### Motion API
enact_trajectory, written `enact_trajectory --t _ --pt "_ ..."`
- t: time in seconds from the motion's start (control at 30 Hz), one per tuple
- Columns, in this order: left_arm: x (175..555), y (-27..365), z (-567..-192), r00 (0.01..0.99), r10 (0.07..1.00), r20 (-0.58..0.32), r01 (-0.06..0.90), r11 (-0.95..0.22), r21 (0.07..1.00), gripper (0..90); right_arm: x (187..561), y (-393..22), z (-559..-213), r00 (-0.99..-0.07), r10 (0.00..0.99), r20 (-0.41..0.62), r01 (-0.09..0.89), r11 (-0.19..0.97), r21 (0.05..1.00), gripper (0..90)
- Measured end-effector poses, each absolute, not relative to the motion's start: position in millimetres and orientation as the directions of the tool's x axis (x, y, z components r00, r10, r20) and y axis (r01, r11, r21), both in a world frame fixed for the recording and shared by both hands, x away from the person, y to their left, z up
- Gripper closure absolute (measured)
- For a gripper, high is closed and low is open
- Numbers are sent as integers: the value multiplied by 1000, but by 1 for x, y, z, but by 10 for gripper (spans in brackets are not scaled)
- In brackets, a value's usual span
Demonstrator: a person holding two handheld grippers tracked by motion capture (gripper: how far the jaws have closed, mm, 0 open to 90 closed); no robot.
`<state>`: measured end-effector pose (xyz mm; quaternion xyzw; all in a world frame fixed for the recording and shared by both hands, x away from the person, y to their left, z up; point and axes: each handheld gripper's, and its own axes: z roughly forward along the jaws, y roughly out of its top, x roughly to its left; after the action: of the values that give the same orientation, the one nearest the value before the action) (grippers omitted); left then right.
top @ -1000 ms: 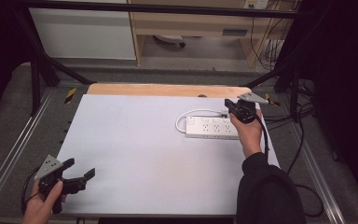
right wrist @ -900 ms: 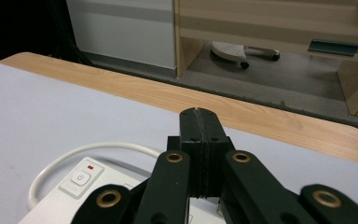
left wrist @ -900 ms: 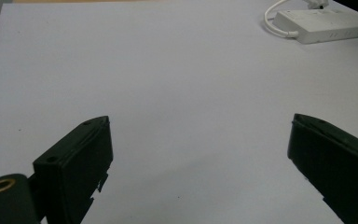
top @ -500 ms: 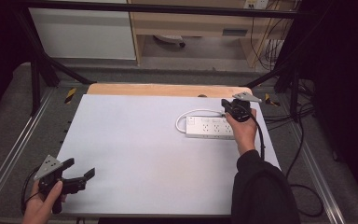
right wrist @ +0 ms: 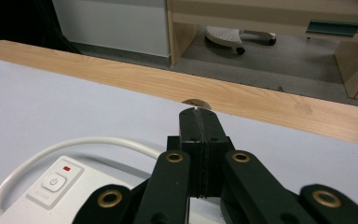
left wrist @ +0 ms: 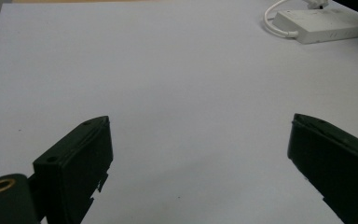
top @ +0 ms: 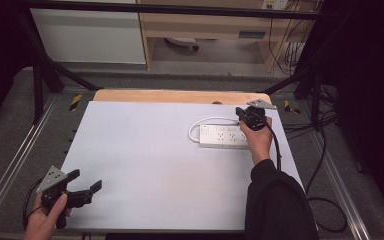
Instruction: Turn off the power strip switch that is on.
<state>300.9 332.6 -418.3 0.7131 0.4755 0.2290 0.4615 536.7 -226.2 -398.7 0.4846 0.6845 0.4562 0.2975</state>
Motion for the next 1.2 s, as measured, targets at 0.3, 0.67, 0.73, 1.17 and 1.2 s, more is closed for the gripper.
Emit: enact_trajectory --t 0.3,0.67,0.73,1.17,1.2 --pt "301 333 -418 445 889 -111 468 -125 875 66 539 -227 -403 -347 937 41 407 111 907 900" --pt "301 333 -418 445 888 -113 468 -123 875 66 541 -226 -407 -354 935 39 420 122 899 900" --pt "301 333 -418 445 888 -113 469 -123 875 66 541 -225 -408 -354 934 38 421 123 899 900" --pt "301 333 -419 445 888 -114 468 -122 875 66 543 -220 -413 -369 929 36 437 139 889 900" --pt "301 333 -419 445 888 -115 468 -121 875 66 543 -220 -413 -369 929 38 438 138 888 900"
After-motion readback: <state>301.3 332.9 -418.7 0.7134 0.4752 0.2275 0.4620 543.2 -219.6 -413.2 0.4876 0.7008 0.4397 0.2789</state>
